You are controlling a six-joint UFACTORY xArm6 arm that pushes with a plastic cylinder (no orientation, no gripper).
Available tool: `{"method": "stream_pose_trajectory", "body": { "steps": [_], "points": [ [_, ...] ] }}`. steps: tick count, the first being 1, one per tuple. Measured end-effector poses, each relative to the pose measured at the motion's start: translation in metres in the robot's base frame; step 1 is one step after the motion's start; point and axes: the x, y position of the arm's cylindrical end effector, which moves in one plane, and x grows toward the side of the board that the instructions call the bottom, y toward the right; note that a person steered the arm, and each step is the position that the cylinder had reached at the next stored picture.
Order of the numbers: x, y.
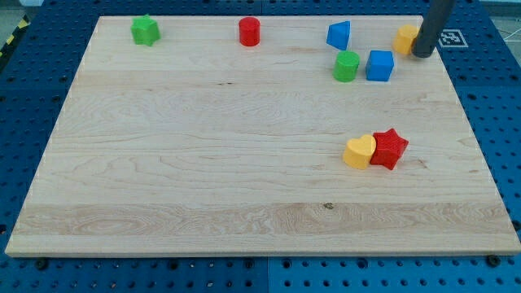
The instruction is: Move yellow heart to the center
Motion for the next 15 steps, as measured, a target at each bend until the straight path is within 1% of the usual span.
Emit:
{"method": "stream_pose_trajectory", "body": {
  "steps": [2, 3, 5, 6, 7, 8, 9, 10, 11, 12, 14, 15],
  "points": [
    [-0.028, -0.004],
    [-0.027, -0.004],
    [-0.012, -0.004],
    [0.032, 0.007],
    [0.089, 0.013],
    [0.133, 0.013],
    [0.154, 0.013],
    [0.210, 0.020],
    [0.252, 0.008],
    [0.272, -0.017],
    [0.237, -0.104],
    [0.211, -0.145]
  ]
}}
